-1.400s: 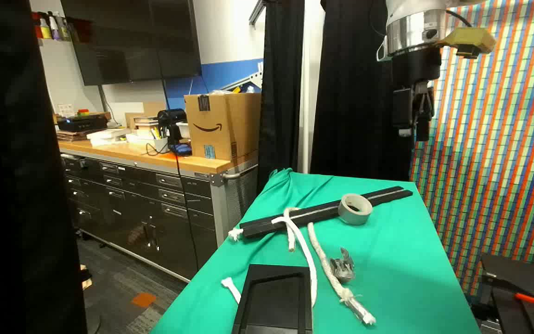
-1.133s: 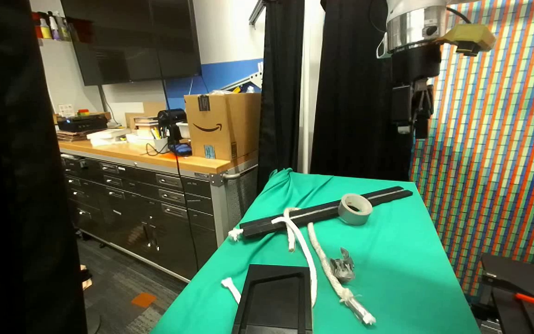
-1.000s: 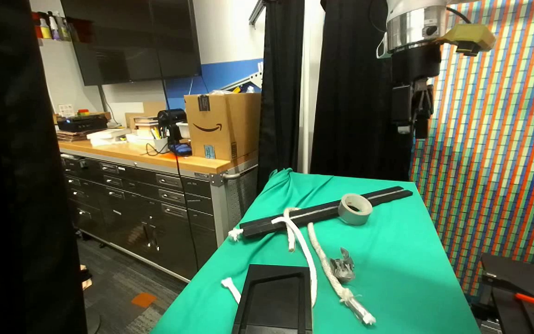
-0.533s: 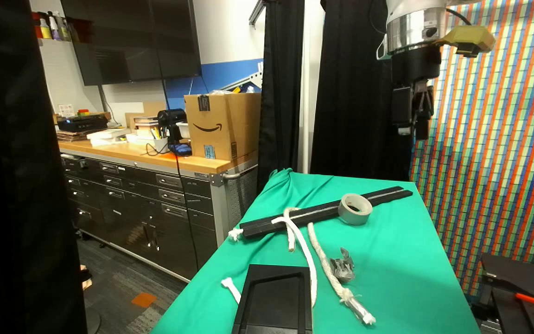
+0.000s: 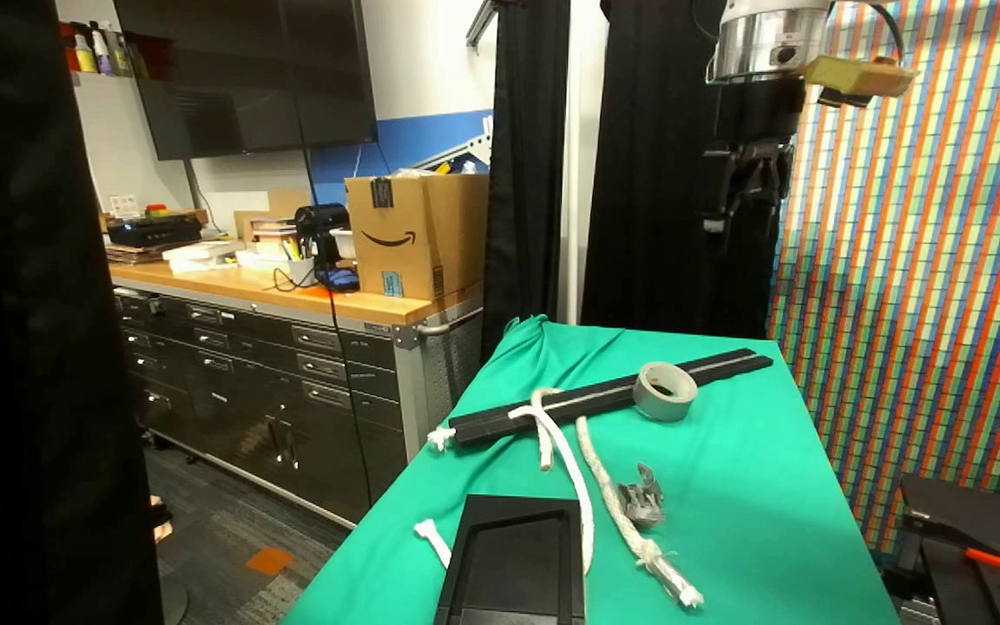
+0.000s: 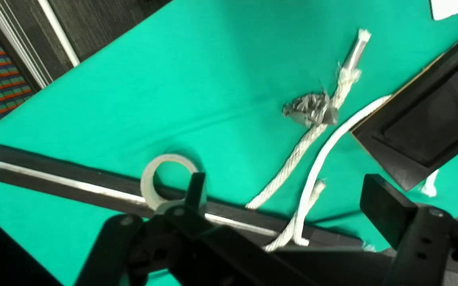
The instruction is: Put the silver tape in the bowl
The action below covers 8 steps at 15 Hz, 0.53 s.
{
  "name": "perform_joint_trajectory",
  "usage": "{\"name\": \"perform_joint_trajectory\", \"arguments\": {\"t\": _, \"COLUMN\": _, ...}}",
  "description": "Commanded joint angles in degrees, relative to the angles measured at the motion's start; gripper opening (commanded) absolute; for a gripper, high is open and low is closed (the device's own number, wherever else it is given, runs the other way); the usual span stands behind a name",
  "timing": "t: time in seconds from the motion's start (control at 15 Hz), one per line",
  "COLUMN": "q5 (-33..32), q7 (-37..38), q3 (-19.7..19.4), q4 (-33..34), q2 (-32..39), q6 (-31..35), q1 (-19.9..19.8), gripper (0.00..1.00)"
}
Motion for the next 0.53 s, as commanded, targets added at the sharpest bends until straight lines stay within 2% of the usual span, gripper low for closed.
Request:
{"name": "perform_joint_trajectory", "arguments": {"t": 0.0, "q5": -4.8, "q7": 3.8, "q3": -0.2, "q4": -0.1, "q2": -1.7, "q6": 4.9, "q1": -2.0, "gripper": 1.0}}
{"name": "perform_joint_trajectory", "arguments": {"t": 0.47, "q5": -10.2, "q7": 6.3, "q3": -2.9, "q4": -3.3, "q2": -0.7, "q6": 12.3, "q1": -6.4, "gripper": 1.0}}
